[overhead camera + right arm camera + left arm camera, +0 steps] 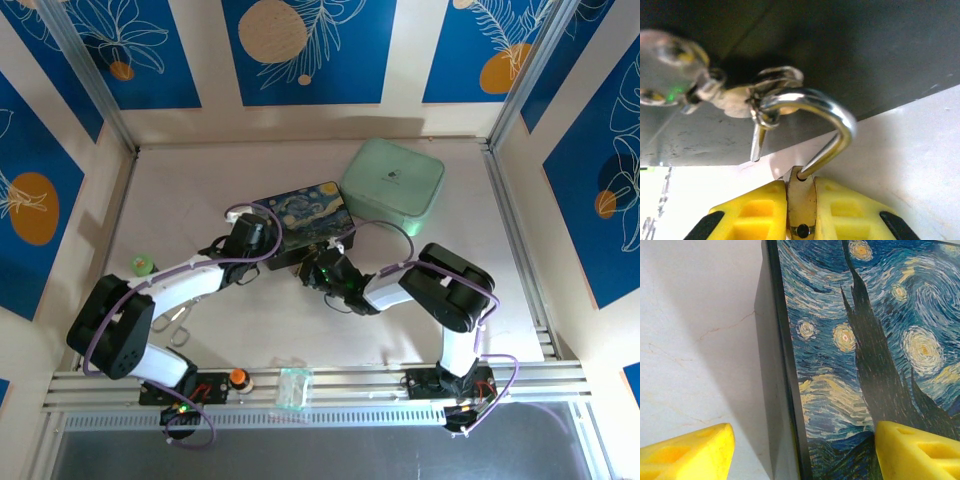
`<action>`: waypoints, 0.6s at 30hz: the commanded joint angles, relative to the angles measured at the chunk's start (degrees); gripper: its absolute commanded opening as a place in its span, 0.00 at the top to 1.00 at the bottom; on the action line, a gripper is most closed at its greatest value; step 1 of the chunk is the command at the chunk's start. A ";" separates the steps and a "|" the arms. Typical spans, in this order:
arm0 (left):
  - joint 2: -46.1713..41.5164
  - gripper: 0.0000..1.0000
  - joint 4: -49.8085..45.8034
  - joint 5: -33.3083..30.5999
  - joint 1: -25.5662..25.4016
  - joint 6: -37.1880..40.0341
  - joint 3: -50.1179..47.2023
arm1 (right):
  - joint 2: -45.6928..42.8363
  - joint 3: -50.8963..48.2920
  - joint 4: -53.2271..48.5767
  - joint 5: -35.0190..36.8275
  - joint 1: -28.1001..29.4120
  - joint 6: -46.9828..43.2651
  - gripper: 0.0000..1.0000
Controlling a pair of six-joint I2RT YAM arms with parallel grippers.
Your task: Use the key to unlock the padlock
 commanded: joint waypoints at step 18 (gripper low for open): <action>-4.59 0.32 -14.13 -1.67 0.77 7.42 0.33 | 2.44 -7.36 7.00 1.69 -0.08 6.36 1.00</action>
